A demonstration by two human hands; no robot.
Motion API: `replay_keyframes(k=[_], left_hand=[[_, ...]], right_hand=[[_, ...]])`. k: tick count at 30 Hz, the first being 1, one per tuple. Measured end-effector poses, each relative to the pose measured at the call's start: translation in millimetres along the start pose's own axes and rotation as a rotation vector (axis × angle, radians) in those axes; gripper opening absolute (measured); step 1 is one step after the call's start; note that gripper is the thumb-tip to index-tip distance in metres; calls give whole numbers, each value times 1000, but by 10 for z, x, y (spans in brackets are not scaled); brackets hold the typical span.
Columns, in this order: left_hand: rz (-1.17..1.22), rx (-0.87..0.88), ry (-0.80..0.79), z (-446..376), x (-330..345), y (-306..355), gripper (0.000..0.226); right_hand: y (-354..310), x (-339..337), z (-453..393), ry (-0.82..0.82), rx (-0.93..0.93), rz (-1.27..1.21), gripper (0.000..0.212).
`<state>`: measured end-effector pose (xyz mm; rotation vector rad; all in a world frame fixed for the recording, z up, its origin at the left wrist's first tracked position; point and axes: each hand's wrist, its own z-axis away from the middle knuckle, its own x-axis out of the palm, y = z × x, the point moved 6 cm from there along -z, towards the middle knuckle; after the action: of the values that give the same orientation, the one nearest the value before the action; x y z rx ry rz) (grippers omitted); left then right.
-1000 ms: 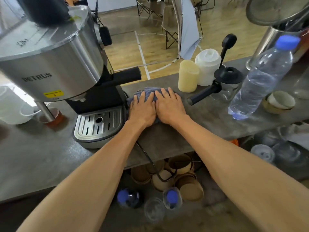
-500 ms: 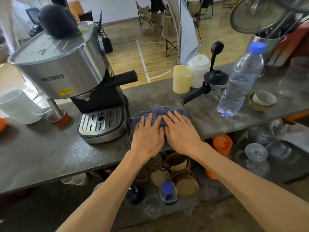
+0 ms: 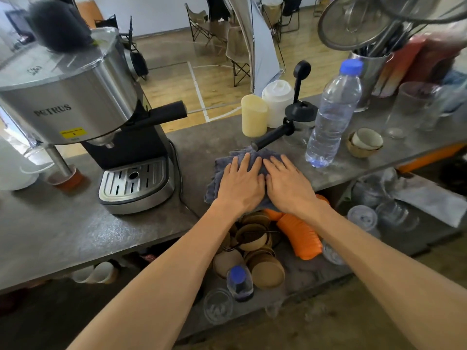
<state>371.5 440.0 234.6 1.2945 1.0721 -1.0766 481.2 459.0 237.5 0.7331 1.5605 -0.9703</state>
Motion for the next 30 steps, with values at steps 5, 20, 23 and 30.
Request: replay_keyframes(k=[5,20,23,30], left_hand=[[-1,99,31,187,32,355,56],[36,-32,104,977,-73,-479,57],[-5,-18,74,922,-13,-455,63],[-2,58,86,651,-15,-61,63]], right_hand=[[270,79,314,10,27,60,66],[-888,130,322,23,-113,-92,62],[-807,97,288,46,-168,-183,59],[-247,-70,297,34,-142,-262,48]])
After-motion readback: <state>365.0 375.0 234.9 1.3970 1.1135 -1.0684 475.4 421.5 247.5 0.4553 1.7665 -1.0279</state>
